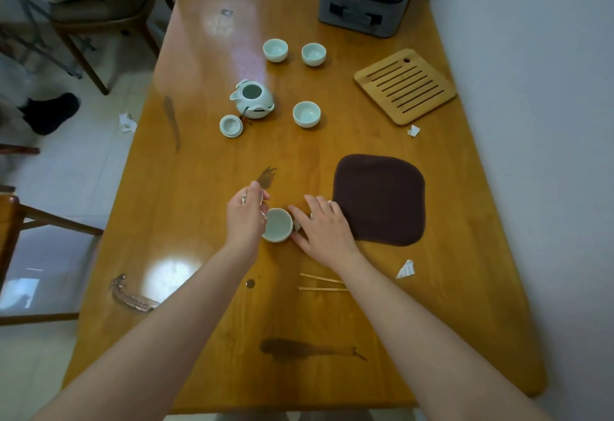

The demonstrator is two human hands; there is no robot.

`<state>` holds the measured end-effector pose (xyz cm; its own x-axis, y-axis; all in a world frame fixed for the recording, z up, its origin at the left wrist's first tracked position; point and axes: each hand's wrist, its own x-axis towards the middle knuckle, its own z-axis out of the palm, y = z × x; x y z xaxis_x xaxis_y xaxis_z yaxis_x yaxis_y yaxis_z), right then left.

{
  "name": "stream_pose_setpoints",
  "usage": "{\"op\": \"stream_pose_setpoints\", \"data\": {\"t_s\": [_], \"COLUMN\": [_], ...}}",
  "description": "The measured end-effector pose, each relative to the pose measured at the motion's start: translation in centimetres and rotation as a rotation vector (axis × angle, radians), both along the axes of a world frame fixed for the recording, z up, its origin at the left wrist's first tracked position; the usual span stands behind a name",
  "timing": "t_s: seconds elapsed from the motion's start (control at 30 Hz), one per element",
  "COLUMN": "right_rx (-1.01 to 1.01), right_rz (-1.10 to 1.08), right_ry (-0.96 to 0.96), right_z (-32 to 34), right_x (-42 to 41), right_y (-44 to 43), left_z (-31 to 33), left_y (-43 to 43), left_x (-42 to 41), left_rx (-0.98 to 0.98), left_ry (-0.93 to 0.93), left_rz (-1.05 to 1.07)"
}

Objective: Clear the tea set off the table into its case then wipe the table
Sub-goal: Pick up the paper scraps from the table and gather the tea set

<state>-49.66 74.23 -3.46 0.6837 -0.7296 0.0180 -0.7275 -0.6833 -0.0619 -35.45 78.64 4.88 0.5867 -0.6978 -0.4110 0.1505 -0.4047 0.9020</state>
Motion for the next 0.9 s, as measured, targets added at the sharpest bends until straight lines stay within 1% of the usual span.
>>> {"op": "stream_pose_setpoints", "data": {"t_s": [0.17,0.27,0.37,0.57,0.63,0.7,0.73,0.83,0.87,0.9], "right_rx": [-0.105,-0.086,-0.063,-0.047,-0.068,-0.060,0.021,0.462,0.578,0.663], "right_rz": [0.083,0.143,0.185,0.123,0.014,-0.200,-0.340,-0.789,-0.908,-0.995], "right_ry": [-0.130,-0.148,-0.116,-0.111,-0.171,-0.336,-0.466,-1.026,-1.175,-1.278], "right_z": [-0.6,-0.5,-0.7,-1.1,-0.1,1.6,2.6,5.8,6.9,7.7], "right_x": [0.5,1.0,1.0,0.6,0.5,0.2,0.1,0.3,0.5,0.8], "right_y": [-1.0,-1.5,-1.7,-1.3,-1.4,-1.6,-1.5,-0.4,0.3,1.0], "left_z": [0.1,0.0,-0.1,-0.2,0.0,0.2,0.2,0.4,0.5,0.7], "left_y": [0.4,0.7,1.1,1.8,2.0,2.1,2.1,2.0,2.0,1.9], "left_x": [1.3,1.4,1.5,1.3,1.1,0.8,0.5,-1.6,-2.6,-3.6], "left_rx": [0.051,0.057,0.071,0.087,0.096,0.114,0.131,0.205,0.228,0.250], "left_ry": [-0.010,0.020,0.041,0.080,0.084,0.102,0.122,0.271,0.347,0.427], "left_rz": [-0.044,-0.071,-0.097,-0.090,-0.106,-0.114,-0.116,-0.093,-0.070,-0.047]}}
